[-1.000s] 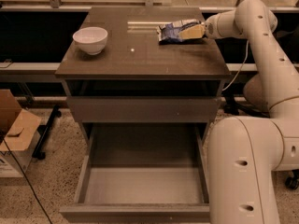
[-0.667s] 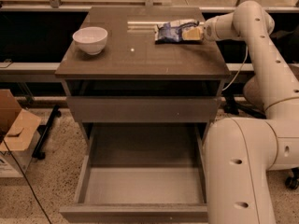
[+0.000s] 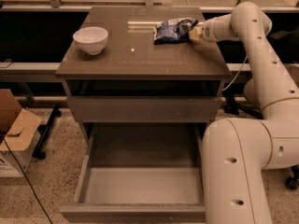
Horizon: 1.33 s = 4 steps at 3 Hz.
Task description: Place blue chip bag into middle drawer
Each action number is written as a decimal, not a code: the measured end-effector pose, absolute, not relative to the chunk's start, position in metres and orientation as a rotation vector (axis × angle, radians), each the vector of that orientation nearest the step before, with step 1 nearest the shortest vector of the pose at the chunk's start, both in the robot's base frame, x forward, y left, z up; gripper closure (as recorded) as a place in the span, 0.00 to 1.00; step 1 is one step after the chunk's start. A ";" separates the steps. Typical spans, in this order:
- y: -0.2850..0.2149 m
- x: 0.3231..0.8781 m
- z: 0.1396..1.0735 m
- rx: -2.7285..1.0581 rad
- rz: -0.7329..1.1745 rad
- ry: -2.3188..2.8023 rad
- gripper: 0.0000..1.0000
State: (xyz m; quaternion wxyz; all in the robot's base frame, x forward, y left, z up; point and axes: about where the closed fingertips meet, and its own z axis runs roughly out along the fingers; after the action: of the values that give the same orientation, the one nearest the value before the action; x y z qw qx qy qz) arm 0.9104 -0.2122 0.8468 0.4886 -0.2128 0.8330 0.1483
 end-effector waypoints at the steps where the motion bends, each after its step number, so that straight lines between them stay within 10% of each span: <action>1: -0.218 0.901 0.901 -0.568 0.282 1.960 1.00; 4: -0.223 0.726 1.039 -0.805 0.245 1.941 1.00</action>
Offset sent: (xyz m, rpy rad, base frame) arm -0.1255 0.0298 0.1476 -0.2601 -0.1839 0.2018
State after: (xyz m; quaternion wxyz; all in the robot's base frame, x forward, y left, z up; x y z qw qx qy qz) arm 0.7261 -0.2227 1.0388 0.4907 -0.3314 0.7995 0.1011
